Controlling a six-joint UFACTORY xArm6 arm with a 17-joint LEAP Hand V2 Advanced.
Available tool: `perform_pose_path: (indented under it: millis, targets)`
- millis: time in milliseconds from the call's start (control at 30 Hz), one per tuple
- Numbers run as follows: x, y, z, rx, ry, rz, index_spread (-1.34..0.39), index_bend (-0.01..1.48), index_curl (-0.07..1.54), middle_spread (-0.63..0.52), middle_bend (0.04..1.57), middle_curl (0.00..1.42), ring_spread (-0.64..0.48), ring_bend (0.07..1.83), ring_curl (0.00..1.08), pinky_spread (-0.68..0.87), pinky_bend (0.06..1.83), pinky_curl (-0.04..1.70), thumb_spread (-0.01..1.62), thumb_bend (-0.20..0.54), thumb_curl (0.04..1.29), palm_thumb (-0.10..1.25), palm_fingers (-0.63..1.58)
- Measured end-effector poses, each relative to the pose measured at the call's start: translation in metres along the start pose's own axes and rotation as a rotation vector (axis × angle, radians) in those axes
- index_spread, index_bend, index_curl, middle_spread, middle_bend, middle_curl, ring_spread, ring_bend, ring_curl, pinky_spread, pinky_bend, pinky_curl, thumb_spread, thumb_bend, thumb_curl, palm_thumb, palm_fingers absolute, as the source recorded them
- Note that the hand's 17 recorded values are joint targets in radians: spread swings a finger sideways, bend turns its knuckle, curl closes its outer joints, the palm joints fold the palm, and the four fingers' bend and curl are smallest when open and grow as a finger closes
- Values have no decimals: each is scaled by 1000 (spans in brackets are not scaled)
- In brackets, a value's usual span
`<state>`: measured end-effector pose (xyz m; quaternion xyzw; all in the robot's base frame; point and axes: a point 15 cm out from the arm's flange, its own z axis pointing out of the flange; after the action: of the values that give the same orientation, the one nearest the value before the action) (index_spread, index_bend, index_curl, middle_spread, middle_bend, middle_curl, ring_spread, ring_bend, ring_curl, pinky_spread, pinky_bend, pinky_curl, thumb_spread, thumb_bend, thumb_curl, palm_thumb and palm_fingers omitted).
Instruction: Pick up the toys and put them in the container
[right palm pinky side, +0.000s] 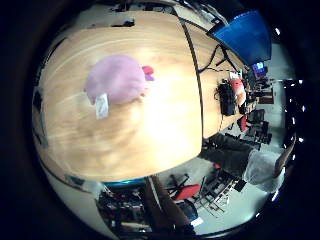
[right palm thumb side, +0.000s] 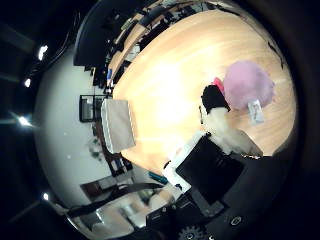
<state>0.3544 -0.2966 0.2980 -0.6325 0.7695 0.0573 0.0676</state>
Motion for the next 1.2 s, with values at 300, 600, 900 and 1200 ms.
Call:
perform_pose_path:
  millis: [300, 600, 900, 1200]
  targets:
    - [9, -13, 34, -74, -9, -1, -586, 193, 402, -301, 179, 260, -320, 809, 225, 300, 712, 0, 1003, -26, 514, 587, 424]
    - [15, -19, 54, -113, -20, 10, -564, 186, 388, -277, 181, 267, -292, 801, 226, 331, 716, 5, 1011, -24, 511, 591, 388]
    - [20, -16, 76, -168, -16, 9, -548, 186, 377, -257, 180, 272, -268, 783, 225, 351, 725, 17, 1020, -23, 508, 601, 348]
    - [27, -10, 102, -230, -19, 27, -535, 187, 365, -233, 178, 277, -239, 761, 224, 364, 721, 32, 1031, -24, 504, 596, 307]
